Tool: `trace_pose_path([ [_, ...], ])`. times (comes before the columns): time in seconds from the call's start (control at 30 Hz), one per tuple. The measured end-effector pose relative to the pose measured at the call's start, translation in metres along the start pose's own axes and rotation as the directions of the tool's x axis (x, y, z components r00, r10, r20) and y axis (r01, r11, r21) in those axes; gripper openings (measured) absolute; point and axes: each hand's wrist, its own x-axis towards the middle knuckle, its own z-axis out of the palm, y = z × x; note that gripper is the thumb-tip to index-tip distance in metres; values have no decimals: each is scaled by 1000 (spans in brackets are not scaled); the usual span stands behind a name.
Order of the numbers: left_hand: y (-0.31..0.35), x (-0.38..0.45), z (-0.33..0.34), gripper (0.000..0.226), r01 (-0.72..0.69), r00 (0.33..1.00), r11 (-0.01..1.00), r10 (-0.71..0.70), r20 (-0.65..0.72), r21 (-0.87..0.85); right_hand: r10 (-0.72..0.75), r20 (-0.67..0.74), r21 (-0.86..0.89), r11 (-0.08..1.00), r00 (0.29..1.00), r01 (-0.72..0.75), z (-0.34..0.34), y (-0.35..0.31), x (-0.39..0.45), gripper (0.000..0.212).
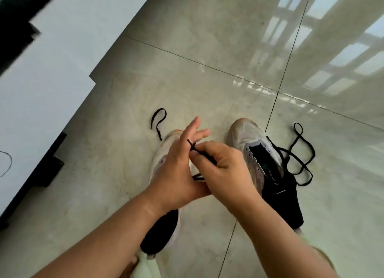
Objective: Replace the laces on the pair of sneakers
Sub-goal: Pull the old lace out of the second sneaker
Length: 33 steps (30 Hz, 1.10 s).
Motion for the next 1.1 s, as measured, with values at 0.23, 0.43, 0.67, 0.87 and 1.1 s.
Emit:
trace_pose_path([
  [0.23, 38, 4, 12, 25, 113, 990, 967, -90, 110, -226, 24, 56, 247, 968, 998, -37, -45, -51, 9, 23],
  [0.43, 40, 5, 0, 24, 191, 982, 977, -189, -28, 99, 122, -107, -68, 989, 987, -130, -110, -31, 33, 34],
  [0.67, 65, 41, 0, 48, 75, 996, 936, -89, 23, 345, 341, -286, -382, 816, 895, -433, -166, 79, 32, 11],
  [0.87, 70, 70, 27, 41, 16, 986, 912, -81, 142, 410, 528, -50, -571, 681, 848, -458, -177, 153, 16, 80],
  [1.1, 52, 70, 44, 45, -1, 979, 913, -83, 187, 409, 365, -124, -723, 603, 923, -335, -159, 180, 17, 68],
])
